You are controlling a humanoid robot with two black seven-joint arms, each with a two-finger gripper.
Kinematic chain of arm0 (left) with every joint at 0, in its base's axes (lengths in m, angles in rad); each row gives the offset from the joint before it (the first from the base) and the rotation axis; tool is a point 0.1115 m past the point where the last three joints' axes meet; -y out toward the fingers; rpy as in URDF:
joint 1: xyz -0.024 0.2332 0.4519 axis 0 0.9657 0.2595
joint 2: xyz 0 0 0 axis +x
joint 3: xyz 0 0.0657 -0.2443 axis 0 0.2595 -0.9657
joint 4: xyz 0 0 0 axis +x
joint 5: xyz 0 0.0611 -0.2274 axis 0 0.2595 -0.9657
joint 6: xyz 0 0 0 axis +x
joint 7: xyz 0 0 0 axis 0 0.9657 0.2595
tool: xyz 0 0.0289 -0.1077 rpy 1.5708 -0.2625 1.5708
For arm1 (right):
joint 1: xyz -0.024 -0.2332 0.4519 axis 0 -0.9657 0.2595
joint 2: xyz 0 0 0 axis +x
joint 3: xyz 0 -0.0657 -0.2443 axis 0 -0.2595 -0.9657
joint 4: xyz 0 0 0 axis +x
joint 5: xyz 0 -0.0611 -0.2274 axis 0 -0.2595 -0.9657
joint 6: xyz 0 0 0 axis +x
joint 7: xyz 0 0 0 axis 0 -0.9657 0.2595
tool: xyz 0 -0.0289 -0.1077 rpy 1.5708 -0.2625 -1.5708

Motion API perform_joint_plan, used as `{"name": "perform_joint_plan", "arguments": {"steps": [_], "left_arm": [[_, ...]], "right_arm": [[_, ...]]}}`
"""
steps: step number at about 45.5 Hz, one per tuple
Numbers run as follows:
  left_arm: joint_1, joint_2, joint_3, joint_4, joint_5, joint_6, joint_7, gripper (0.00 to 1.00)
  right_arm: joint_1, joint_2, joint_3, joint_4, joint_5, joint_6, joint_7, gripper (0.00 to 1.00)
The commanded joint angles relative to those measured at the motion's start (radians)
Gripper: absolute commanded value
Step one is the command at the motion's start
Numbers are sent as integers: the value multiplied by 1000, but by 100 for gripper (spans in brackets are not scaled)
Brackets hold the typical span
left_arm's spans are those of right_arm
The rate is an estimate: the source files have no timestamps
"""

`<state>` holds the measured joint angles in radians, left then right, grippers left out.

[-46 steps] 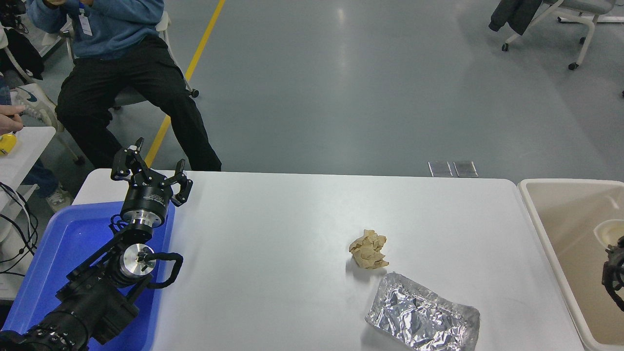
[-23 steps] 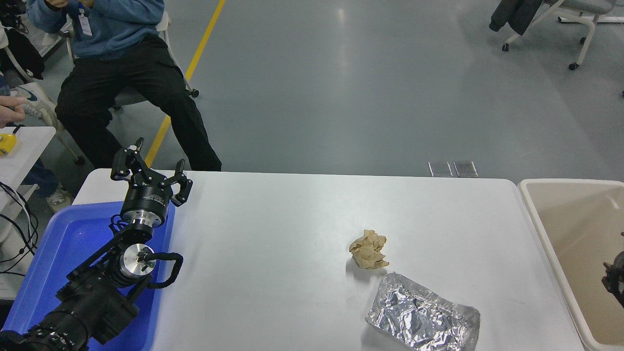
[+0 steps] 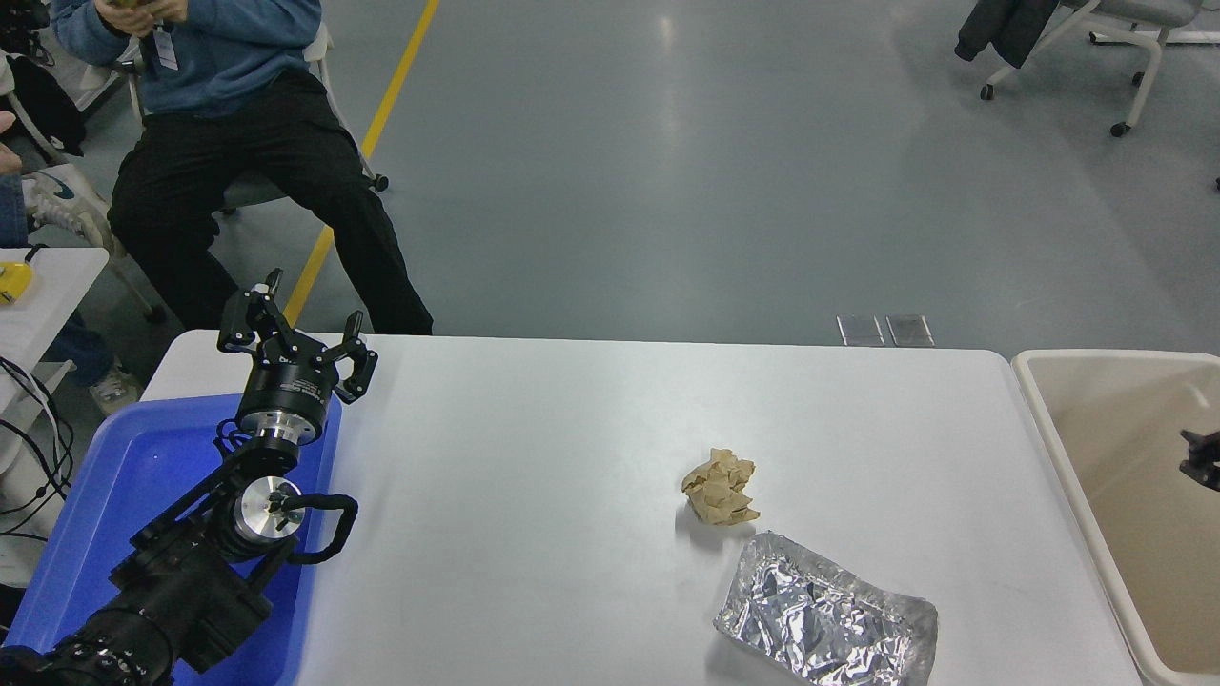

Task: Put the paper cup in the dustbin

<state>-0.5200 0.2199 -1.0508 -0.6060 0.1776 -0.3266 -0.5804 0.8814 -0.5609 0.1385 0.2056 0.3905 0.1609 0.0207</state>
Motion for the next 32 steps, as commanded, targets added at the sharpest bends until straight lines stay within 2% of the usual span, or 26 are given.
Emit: {"name": "perform_joint_plan", "arguments": {"steps": [1,20,32], "left_arm": [[0,1,0,0,0,0,1,100],[0,-1,0,0,0,0,1,100],[0,-1,0,0,0,1,1,100]], "right_arm": [[93,4,3,123,-76,29,5,99],[174,85,19,336,-122,26,16,99],[163,141,58,382,-298,28,171,99]]}}
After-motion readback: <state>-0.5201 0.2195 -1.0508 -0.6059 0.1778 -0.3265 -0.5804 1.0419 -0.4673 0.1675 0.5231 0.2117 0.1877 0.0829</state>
